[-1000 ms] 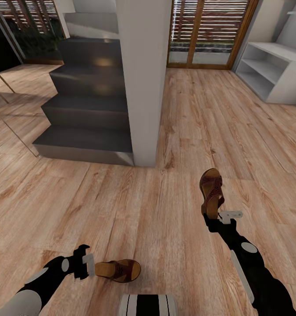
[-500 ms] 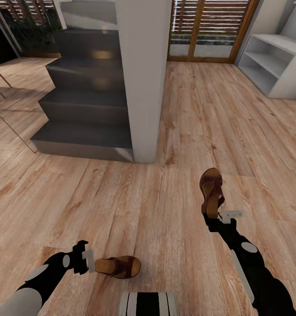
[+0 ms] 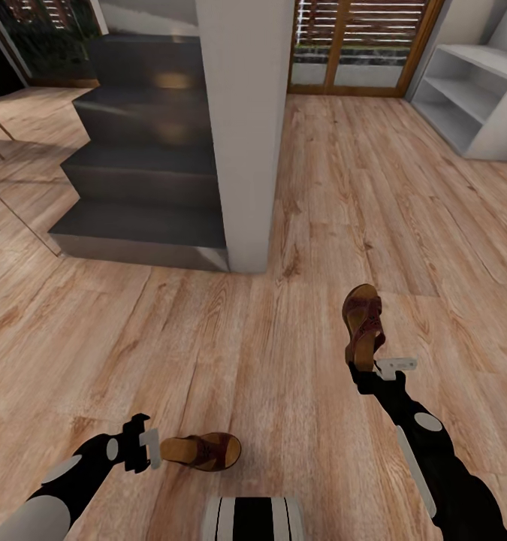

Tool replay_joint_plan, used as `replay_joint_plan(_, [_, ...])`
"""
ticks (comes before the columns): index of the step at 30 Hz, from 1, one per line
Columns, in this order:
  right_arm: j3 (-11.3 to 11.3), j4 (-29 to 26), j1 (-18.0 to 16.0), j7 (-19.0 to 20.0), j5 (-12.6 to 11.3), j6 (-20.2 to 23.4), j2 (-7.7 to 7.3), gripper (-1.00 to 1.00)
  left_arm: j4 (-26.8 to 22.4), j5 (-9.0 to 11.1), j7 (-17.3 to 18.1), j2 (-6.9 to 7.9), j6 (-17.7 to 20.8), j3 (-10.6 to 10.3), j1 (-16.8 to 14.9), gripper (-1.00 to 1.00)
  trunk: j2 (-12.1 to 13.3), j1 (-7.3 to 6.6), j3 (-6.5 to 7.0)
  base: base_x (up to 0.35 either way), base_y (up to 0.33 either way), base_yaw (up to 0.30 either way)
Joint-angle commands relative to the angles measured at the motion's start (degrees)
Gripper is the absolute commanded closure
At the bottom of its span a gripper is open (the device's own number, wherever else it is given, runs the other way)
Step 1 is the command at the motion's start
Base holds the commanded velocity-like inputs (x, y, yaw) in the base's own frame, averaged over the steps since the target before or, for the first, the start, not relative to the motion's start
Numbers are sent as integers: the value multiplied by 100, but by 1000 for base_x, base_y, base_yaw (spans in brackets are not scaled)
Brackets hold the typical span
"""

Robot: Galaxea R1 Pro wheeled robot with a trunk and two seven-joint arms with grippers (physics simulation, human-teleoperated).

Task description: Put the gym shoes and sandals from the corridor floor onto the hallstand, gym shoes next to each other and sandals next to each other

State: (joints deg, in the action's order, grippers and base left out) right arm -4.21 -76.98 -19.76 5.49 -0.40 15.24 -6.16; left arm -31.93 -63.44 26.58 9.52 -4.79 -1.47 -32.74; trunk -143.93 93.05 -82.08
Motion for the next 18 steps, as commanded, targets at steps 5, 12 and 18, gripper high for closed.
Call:
replay_joint_plan(5, [-9,-10,-2,31,-4,32,1,100,-6,-58,5,4,-40,-6,4,-100,-1,-1,-4,0,0,-160])
replay_joint_plan(12, [-5,-10,-2,31,-9,32,1,100,-6,-57,-4,8,-40,-3,5,-100,-1,-1,-4,0,0,-144])
replay_joint_plan(18, [-5,-15,-2,31,-10,32,1,100,-6,-59,-4,11,-40,-6,5,-100,-1,-1,-4,0,0,-10])
